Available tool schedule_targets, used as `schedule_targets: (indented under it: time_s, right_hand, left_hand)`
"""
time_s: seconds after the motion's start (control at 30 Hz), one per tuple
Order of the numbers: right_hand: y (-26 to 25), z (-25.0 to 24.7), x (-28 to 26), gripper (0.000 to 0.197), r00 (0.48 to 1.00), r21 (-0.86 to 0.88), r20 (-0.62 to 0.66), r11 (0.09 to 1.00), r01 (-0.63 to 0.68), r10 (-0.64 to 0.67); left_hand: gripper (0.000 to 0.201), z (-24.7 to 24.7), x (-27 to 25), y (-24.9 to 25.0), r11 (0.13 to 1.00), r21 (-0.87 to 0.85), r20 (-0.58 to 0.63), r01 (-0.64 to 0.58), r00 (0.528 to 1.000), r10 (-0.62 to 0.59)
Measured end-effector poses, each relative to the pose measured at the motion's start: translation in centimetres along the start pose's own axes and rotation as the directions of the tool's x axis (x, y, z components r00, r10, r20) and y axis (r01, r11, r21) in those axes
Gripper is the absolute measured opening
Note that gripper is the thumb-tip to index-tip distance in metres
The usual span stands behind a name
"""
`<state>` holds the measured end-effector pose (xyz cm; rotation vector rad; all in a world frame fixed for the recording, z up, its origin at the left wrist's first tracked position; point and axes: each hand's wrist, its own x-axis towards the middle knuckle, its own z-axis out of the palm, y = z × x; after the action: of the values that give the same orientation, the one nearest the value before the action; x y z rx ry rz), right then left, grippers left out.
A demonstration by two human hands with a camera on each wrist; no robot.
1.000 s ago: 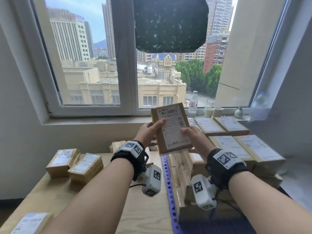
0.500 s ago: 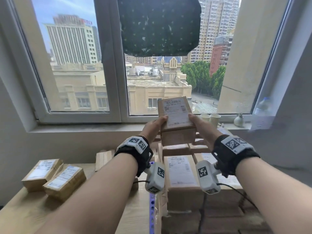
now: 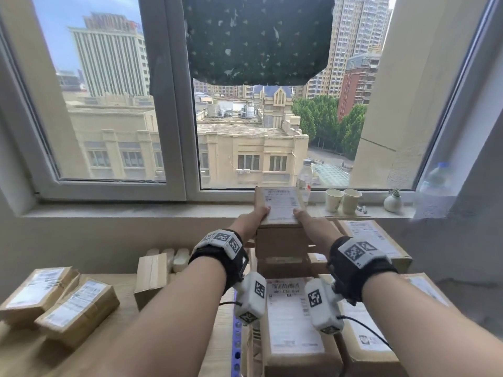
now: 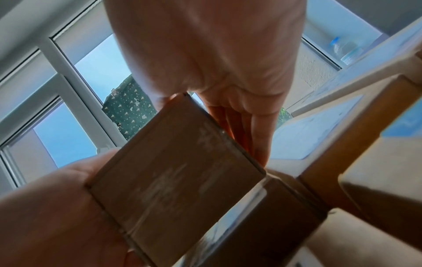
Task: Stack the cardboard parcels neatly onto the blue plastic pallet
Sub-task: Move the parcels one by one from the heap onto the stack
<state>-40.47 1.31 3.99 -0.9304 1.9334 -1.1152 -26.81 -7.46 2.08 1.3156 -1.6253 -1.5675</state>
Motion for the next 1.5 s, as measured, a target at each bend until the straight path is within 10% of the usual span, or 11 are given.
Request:
schedule_targets:
  time_s: [0.53, 0.73, 1.2, 1.5]
  right_hand:
    - [0.8, 0.1, 1.7, 0.087, 0.997, -0.152, -0.072, 0.988, 0.011, -0.022]
    - [0.4, -0.5, 0.3, 0.070, 0.988, -0.318, -0.112, 0.946, 0.070, -0.111]
    - [-0.9, 0.9, -8.5, 0.046, 0.863, -0.569, -0.084, 0.735, 0.369, -0.498]
    - [0.6, 8.4, -14.7, 0.037, 0.731, -0.598, 0.207, 0.507, 0.621, -0.651]
  left_hand:
    - [0.049, -0.2, 0.6, -0.9, 0.998, -0.014, 0.030, 0.068, 0.997, -0.068]
    - [0.087, -0.3, -0.6, -0.4, 0.997, 0.031, 0.009, 0.065, 0.998, -0.066]
    - [0.054, -2.2, -8.0, -1.2, 0.923, 0.379, -0.176, -0.069, 0.974, 0.145]
    - [0.057, -6.2, -13.6, -7.4, 0.768, 0.640, -0.264, 0.020, 0.945, 0.195]
